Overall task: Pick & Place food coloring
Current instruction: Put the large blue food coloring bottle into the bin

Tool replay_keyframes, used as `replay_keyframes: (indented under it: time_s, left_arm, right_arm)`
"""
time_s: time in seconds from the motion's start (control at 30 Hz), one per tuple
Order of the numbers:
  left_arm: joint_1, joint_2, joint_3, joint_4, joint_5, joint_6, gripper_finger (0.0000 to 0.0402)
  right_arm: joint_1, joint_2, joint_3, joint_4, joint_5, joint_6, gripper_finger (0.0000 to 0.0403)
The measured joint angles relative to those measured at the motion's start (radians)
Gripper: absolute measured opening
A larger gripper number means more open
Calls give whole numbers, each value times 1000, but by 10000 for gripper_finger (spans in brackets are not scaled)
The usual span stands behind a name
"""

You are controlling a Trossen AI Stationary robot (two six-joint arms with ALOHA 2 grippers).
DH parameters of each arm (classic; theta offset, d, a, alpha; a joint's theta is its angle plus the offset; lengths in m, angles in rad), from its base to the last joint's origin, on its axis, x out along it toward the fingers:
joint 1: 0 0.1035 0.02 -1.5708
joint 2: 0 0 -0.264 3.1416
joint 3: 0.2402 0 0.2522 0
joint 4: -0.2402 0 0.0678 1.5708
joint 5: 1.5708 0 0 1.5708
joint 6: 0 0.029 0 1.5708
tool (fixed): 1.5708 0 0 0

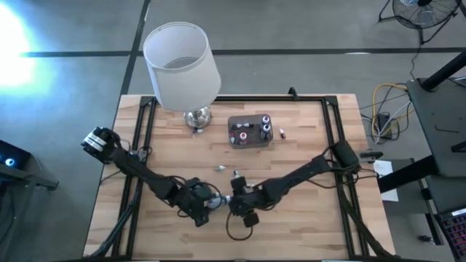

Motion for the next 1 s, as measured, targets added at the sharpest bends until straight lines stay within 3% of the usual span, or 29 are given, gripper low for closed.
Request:
replay_keyframes:
  time_s: [0.4, 1.0]
  left_arm:
    - [-12, 95, 47, -1, 5, -41, 194]
    - [9, 124, 46, -18, 6, -68, 194]
  right_arm:
    - [-19, -59, -12, -37, 69, 3, 185]
    - [-52, -40, -53, 128, -43, -7, 185]
